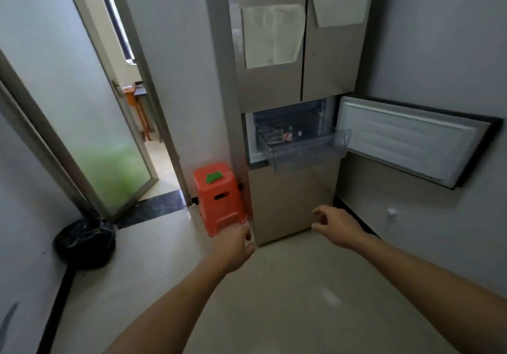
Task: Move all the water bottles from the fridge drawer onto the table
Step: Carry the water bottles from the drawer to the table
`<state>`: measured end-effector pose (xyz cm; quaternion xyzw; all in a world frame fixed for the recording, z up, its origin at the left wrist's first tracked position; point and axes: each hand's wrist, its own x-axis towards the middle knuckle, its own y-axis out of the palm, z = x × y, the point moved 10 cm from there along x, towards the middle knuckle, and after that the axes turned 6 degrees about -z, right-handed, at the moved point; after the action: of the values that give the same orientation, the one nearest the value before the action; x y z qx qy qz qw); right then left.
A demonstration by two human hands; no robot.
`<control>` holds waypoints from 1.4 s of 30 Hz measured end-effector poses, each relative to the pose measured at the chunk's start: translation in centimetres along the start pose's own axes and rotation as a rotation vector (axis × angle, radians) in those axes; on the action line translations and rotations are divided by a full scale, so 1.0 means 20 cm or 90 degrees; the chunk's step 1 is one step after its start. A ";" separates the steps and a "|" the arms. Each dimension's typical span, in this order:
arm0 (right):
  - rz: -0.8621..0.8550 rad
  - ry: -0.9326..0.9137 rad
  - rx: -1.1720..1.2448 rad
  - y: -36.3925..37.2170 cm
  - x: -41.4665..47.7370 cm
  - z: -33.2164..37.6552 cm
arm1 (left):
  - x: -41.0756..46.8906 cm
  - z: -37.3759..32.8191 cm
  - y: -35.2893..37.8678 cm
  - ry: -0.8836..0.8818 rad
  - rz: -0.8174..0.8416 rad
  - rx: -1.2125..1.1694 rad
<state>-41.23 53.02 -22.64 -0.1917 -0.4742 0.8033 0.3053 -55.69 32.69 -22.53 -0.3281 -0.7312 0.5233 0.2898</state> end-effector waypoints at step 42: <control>0.124 -0.005 -0.033 0.06 3.56 -0.86 | 3.08 -0.09 0.77 -0.151 0.052 -0.019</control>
<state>-84.01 111.46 -33.19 -0.2415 -0.4750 0.8175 0.2185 -89.61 85.64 -31.68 -0.2977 -0.7538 0.5591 0.1748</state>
